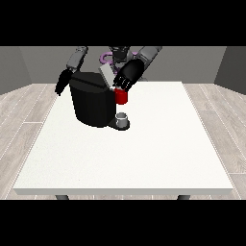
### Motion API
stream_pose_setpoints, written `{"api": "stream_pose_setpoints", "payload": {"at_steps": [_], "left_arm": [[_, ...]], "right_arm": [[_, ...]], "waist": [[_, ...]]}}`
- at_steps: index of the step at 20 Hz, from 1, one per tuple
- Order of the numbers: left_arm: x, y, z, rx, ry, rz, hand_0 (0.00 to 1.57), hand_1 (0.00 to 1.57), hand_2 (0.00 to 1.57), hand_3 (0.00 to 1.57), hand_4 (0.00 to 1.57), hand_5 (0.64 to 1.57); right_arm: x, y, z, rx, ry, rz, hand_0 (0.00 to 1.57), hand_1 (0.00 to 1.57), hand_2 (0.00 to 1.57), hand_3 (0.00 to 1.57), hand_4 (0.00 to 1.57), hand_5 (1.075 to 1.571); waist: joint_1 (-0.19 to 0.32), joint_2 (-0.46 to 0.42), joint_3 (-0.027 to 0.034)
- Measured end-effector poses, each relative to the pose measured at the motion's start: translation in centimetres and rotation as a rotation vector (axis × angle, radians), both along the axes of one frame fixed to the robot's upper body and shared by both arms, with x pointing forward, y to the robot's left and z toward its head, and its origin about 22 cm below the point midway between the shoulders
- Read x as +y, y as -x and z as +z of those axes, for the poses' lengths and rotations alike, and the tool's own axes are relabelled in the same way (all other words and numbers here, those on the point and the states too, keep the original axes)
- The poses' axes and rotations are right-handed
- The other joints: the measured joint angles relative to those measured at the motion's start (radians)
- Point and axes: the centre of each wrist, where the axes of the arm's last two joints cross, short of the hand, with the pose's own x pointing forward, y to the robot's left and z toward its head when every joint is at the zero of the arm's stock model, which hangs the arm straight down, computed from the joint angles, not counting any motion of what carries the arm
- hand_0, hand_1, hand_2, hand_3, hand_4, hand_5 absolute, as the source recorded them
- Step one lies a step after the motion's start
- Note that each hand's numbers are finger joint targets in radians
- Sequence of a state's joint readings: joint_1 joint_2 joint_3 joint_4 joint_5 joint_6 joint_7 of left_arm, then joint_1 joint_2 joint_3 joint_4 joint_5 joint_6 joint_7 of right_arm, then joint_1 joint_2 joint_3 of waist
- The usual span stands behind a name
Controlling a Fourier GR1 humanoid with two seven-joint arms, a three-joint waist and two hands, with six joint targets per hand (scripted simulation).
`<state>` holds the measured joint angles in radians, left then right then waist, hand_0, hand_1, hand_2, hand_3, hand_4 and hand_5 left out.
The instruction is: Insert the coffee pod into the coffee machine and close the lid
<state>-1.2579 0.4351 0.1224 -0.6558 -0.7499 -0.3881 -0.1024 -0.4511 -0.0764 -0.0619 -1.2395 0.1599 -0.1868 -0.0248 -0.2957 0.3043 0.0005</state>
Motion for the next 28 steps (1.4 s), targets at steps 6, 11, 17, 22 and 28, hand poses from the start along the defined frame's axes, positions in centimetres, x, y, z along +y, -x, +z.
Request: {"api": "stream_pose_setpoints", "payload": {"at_steps": [6,11,17,22,28], "left_arm": [[0.2,0.1,0.7,-0.051,-0.053,0.022,1.21,1.21,1.22,1.1,0.0,1.571],[1.4,0.2,0.5,-0.088,-0.12,0.032,1.17,1.17,1.17,1.02,0.0,1.571],[1.8,0.1,0.2,-0.094,-0.119,0.03,1.11,1.11,1.12,0.97,0.0,1.571],[1.5,0.1,1.4,-0.144,-0.082,0.021,1.23,1.23,1.2,0.95,0.0,1.571],[1.8,0.2,2.1,-0.202,-0.081,0.011,1.27,1.27,1.24,0.97,0.0,1.571]], "right_arm": [[0.6,-0.5,1.1,-0.021,-0.004,-0.007,0.0,0.0,0.0,0.0,0.0,1.571],[-0.2,-0.4,1.5,-0.022,0.0,-0.002,0.0,0.0,0.0,0.0,0.0,1.571],[0.2,-0.1,1.3,-0.023,0.003,0.005,0.0,0.0,0.0,0.0,0.06,1.571],[0.5,-0.6,2.0,-0.038,0.01,0.008,0.0,0.0,0.0,0.0,0.1,1.571],[0.7,-0.9,2.7,-0.05,0.025,0.013,0.0,0.0,0.0,0.0,0.15,1.571]], "waist": [[-0.006,0.015,-0.0002],[-0.017,0.032,0.0006],[-0.023,0.036,0.0009],[-0.028,0.058,-0.0001],[-0.032,0.075,0.001]]}}
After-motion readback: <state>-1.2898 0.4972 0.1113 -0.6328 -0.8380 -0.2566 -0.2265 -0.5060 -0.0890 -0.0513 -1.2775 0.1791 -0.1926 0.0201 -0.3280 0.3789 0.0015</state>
